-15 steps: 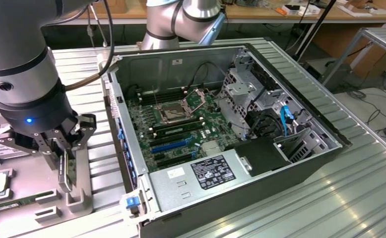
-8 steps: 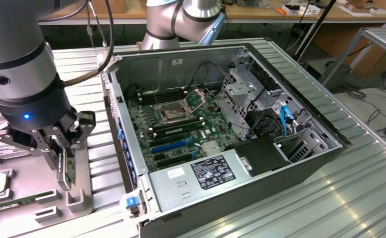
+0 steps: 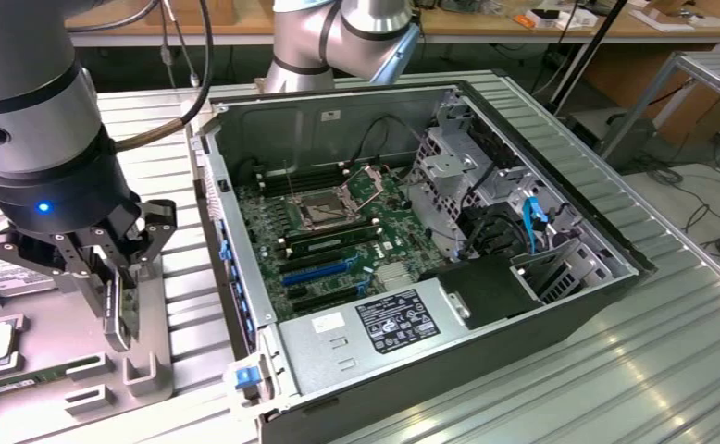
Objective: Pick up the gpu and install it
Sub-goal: 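Pick up the gpu and move the gpu toward the slot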
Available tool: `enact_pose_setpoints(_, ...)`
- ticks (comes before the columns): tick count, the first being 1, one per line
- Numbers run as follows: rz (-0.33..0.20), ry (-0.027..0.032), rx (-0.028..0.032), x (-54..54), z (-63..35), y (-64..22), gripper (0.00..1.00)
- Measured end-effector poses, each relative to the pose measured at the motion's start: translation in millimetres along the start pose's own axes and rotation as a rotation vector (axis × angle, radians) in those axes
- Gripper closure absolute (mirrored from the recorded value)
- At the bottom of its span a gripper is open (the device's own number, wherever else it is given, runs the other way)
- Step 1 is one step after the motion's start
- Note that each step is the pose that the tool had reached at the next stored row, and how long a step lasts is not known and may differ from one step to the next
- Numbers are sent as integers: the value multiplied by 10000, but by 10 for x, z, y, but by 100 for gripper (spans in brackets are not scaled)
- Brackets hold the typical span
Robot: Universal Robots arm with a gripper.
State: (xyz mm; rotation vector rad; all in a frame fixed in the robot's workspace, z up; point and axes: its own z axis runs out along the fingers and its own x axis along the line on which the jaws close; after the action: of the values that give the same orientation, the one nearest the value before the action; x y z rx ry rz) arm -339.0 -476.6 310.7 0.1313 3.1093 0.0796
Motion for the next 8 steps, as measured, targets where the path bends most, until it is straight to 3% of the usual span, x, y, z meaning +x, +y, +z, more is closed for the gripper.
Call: enact_pose_setpoints(8, 0, 1, 1, -3, -121, 6, 73)
